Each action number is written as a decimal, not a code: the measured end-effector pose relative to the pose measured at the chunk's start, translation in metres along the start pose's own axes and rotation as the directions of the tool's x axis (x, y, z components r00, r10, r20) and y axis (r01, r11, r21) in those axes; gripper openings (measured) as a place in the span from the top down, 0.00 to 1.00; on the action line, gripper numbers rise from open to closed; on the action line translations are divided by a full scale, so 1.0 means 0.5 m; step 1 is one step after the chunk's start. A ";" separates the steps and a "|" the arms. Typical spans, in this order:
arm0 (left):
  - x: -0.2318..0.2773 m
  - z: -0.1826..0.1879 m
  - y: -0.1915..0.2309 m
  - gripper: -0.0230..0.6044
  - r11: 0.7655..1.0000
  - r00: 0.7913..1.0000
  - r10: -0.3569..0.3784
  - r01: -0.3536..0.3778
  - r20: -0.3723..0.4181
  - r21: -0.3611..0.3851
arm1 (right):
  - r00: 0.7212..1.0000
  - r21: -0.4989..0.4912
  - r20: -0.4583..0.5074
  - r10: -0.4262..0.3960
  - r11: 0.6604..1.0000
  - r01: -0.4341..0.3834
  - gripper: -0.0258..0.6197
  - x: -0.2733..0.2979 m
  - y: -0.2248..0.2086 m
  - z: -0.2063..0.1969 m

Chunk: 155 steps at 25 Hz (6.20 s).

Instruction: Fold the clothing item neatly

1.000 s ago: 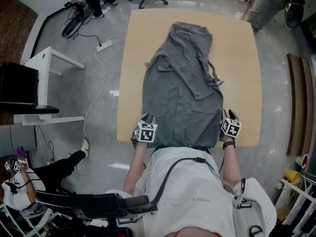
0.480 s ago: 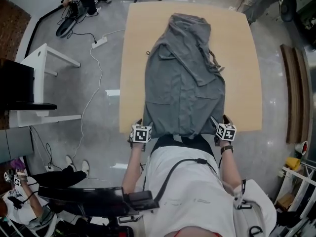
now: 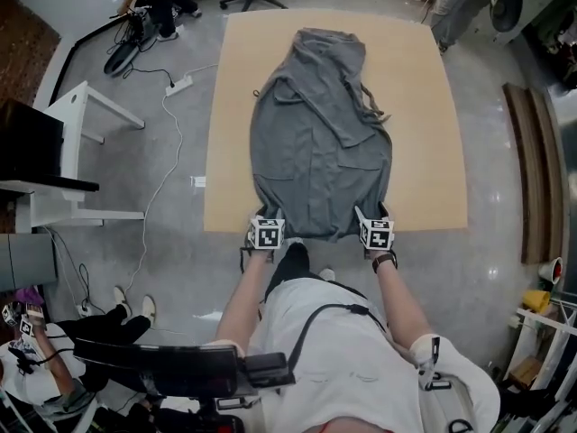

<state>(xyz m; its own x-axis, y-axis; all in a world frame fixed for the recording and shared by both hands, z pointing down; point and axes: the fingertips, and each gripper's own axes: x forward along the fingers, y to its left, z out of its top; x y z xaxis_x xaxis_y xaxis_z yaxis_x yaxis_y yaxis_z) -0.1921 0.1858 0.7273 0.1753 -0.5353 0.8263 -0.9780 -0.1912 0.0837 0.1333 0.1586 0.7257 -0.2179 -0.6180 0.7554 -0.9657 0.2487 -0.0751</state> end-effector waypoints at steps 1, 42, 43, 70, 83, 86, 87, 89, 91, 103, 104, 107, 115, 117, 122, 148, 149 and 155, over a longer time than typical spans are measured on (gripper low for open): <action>0.005 0.002 -0.011 0.79 1.000 1.000 -0.013 0.013 -0.005 -0.005 | 1.000 0.014 -0.007 0.008 1.000 -0.008 0.53 0.002 0.011 0.002; -0.518 0.317 -0.223 0.92 0.883 0.753 -0.391 0.470 0.529 -0.016 | 0.762 -0.031 0.395 0.513 0.837 -0.547 0.89 -0.433 0.114 0.310; -0.516 0.360 -0.208 0.92 0.882 0.739 -0.392 0.471 0.548 -0.004 | 0.754 -0.050 0.414 0.511 0.839 -0.541 0.89 -0.426 0.108 0.352; 0.202 0.820 0.270 0.58 0.969 0.947 -0.151 0.199 0.284 -0.146 | 0.976 0.034 0.174 0.131 0.990 -0.138 0.54 0.286 -0.174 0.830; 0.167 0.382 0.133 0.59 0.929 0.957 -0.287 0.271 -0.031 -0.253 | 1.000 0.199 -0.003 0.022 0.980 -0.021 0.58 0.232 -0.201 0.406; 0.185 0.370 0.137 0.86 0.936 0.972 -0.234 0.218 -0.025 -0.277 | 1.000 0.220 0.022 -0.005 0.976 0.000 0.76 0.237 -0.200 0.403; 0.181 0.371 0.141 0.89 0.937 0.973 -0.230 0.216 -0.019 -0.275 | 0.999 0.243 0.041 0.001 0.970 -0.011 0.85 0.233 -0.198 0.405; 0.160 0.366 0.153 0.90 0.937 0.971 -0.238 0.226 -0.015 -0.266 | 0.997 0.272 0.068 0.031 0.961 -0.048 0.87 0.216 -0.190 0.402; 0.136 0.349 0.162 0.90 0.937 0.968 -0.251 0.239 -0.014 -0.255 | 0.997 0.195 0.048 0.057 0.979 -0.065 0.88 0.190 -0.174 0.385; -0.011 0.074 0.071 0.90 0.935 0.969 -0.232 0.198 -0.083 -0.294 | 0.993 0.201 -0.016 0.114 0.974 -0.108 0.88 -0.040 -0.114 0.078; -0.026 0.039 0.055 0.90 0.946 0.972 -0.214 0.183 -0.093 -0.270 | 0.993 0.196 -0.025 0.111 0.975 -0.104 0.88 -0.066 -0.108 0.045; -0.072 -0.039 0.017 0.90 0.976 0.991 -0.113 0.097 -0.070 -0.193 | 0.993 0.165 -0.031 0.110 0.981 -0.104 0.88 -0.134 -0.093 -0.046; -0.215 -0.100 0.022 0.78 0.964 0.985 0.163 -0.147 0.054 -0.220 | 0.993 0.158 0.100 0.070 0.984 -0.085 0.84 -0.242 -0.128 -0.088; -0.274 -0.094 0.017 0.78 0.953 0.974 0.202 -0.170 0.107 -0.252 | 0.984 0.198 0.161 0.080 0.974 -0.111 0.85 -0.289 -0.125 -0.070; -0.401 0.005 -0.053 0.78 0.965 0.934 0.134 -0.047 0.330 -0.260 | 0.932 0.184 0.315 0.178 0.952 -0.244 0.96 -0.392 -0.040 0.022; -0.740 0.343 -0.229 0.96 0.991 0.663 -0.135 0.076 0.736 0.113 | 0.675 -0.224 0.609 0.417 0.907 -0.357 0.96 -0.660 0.392 0.441; -0.739 0.344 -0.227 0.96 0.990 0.663 -0.137 0.077 0.736 0.115 | 0.677 -0.221 0.610 0.412 0.909 -0.354 0.96 -0.658 0.391 0.444; -0.732 0.345 -0.213 0.96 0.989 0.664 -0.146 0.083 0.733 0.122 | 0.683 -0.218 0.609 0.403 0.913 -0.344 0.96 -0.651 0.404 0.449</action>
<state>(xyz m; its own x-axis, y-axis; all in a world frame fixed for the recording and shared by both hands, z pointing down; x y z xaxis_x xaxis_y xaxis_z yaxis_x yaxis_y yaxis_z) -0.1326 0.2602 0.3197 0.3427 -0.9306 0.1286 -0.9388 -0.3342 0.0832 -0.0227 0.2428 0.3186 -0.6241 -0.7762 0.0891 -0.7760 0.6026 -0.1861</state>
